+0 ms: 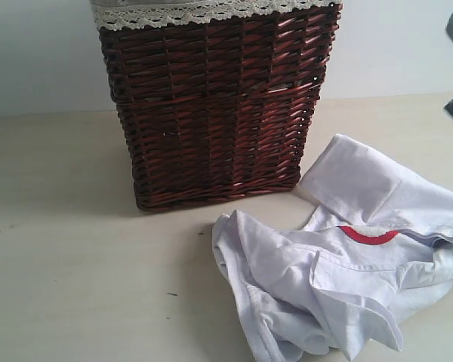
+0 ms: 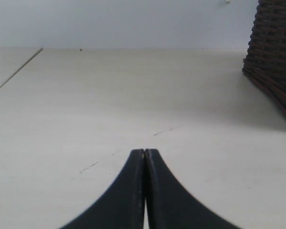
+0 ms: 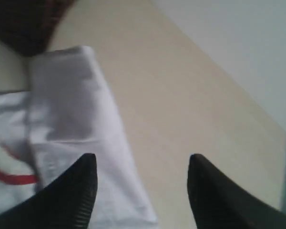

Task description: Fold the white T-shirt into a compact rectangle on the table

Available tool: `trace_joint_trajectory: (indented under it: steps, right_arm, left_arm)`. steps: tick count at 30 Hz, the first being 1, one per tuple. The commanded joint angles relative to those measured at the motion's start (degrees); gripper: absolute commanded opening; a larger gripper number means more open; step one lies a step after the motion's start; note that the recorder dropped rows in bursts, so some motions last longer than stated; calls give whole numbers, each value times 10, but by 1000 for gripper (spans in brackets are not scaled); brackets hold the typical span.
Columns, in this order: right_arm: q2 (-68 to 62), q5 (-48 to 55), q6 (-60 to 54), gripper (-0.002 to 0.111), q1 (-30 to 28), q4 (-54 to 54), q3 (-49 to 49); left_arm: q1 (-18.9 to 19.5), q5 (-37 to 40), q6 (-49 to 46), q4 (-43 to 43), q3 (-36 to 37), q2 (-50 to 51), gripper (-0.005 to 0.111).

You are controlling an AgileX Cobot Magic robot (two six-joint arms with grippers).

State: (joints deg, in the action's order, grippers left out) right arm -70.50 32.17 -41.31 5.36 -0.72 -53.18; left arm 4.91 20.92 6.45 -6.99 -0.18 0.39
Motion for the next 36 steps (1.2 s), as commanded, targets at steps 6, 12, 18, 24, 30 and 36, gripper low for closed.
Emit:
trace_joint_trajectory:
  steps: [6,12,18,24,30,36]
  right_arm:
    - [-66,3,-310,55,-1,-170,103]
    - [-115,-70,-275,55,-1,-134,117]
    - [-157,-72,-274,52,-1,-126,117]
    - [-191,-96,-268,51,-1,-109,117]
    - [-215,-111,-199,43,-1,-46,117]
    - [-215,-122,-102,0,-1,38,116]
  left_arm:
    - [0,-2,-1,-2,2,-4,0]
    - [0,-2,-1,-2,2,-4,0]
    - [0,-2,-1,-2,2,-4,0]
    - [0,-2,-1,-2,2,-4,0]
    - [0,-2,-1,-2,2,-4,0]
    - [0,-2,-1,-2,2,-4,0]
